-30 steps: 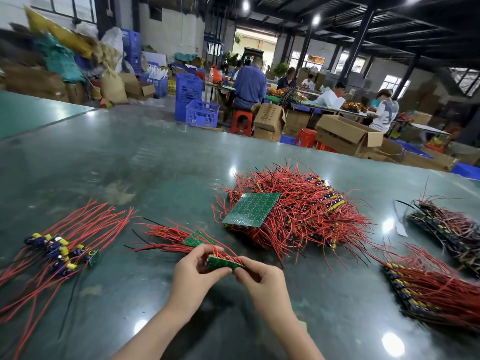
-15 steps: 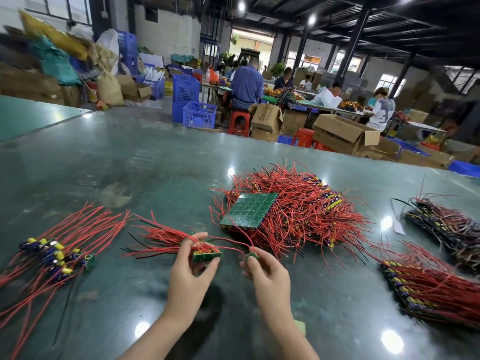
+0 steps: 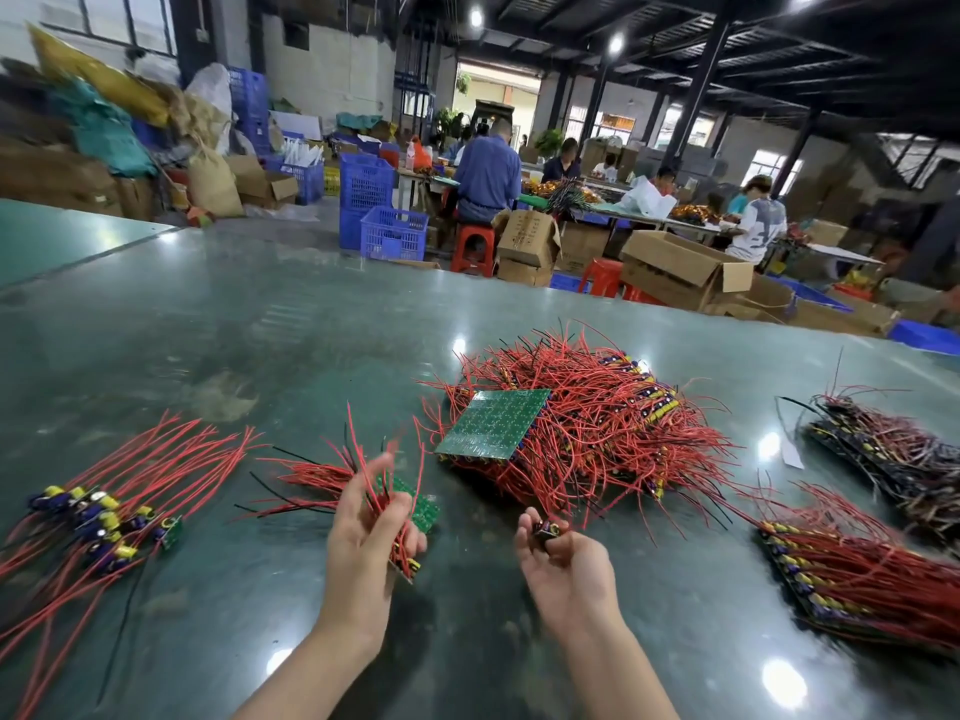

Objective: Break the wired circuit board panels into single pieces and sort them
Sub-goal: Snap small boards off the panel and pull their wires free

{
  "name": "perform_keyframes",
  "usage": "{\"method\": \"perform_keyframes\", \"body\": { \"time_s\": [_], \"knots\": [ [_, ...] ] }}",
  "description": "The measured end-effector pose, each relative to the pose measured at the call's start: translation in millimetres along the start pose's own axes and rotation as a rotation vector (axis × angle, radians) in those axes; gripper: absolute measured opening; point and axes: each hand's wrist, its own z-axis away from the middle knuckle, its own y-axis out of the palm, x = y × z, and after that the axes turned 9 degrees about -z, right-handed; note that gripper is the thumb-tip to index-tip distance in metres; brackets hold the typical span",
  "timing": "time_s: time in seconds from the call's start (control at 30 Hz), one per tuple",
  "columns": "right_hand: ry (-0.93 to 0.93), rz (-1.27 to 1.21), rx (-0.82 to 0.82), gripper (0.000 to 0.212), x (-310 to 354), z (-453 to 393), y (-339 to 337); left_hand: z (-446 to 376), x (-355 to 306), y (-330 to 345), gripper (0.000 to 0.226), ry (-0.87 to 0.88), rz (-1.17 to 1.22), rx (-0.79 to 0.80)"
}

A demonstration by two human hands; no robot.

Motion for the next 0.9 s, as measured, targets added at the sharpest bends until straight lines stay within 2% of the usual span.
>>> {"method": "perform_keyframes", "body": {
  "time_s": [0.1, 0.2, 0.27, 0.33, 0.37, 0.43, 0.5, 0.6, 0.67, 0.73, 0.83, 0.9],
  "knots": [
    [0.013, 0.049, 0.088, 0.02, -4.7, 3.8, 1.9, 5.4, 2.6, -0.6, 0.044, 0.004, -0.189, 0.0],
    [-0.017, 0.209, 0.24, 0.012, -18.4, 9.4, 1.5, 10.2, 2.0, -0.3, 0.04, 0.0, -0.351, 0.118],
    [-0.212, 0.472, 0.38, 0.018, -28.9, 12.8, -3.0, 14.8, -1.0, 3.0, 0.03, -0.001, -0.491, 0.245],
    [-0.508, 0.81, 0.522, 0.024, -37.7, 14.8, -8.2, 20.0, -2.8, 6.7, 0.039, 0.0, -0.592, 0.328],
    [-0.597, 0.916, 0.577, 0.023, -40.4, 15.0, -10.8, 22.0, -3.8, 8.6, 0.041, 0.007, -0.621, 0.337],
    [-0.685, 1.029, 0.579, 0.022, -39.4, 14.7, -12.4, 22.8, -5.8, 11.1, 0.035, 0.031, -0.645, 0.297],
    [-0.693, 1.055, 0.575, 0.023, -36.1, 14.7, -11.9, 21.8, -6.1, 10.8, 0.026, 0.056, -0.647, 0.253],
    [-0.601, 0.826, 0.6, 0.016, -38.7, 13.4, -9.4, 19.8, -4.5, 9.0, 0.021, 0.044, -0.675, 0.23],
    [-0.633, 0.767, 0.592, 0.013, -42.3, 12.3, -9.1, 18.7, -2.0, 8.2, 0.018, 0.004, -0.712, 0.241],
    [-0.674, 0.782, 0.6, 0.013, -42.5, 9.7, -12.6, 18.8, -1.7, 9.1, 0.014, -0.126, -0.588, 0.299],
    [-0.687, 0.847, 0.618, 0.014, -40.5, 10.5, -17.9, 21.8, -4.8, 14.4, 0.022, -0.456, -0.113, 0.392],
    [-0.811, 0.973, 0.649, 0.015, -38.5, 13.1, -18.9, 22.3, -7.2, 14.9, 0.024, -0.506, -0.037, 0.425]
  ]
}}
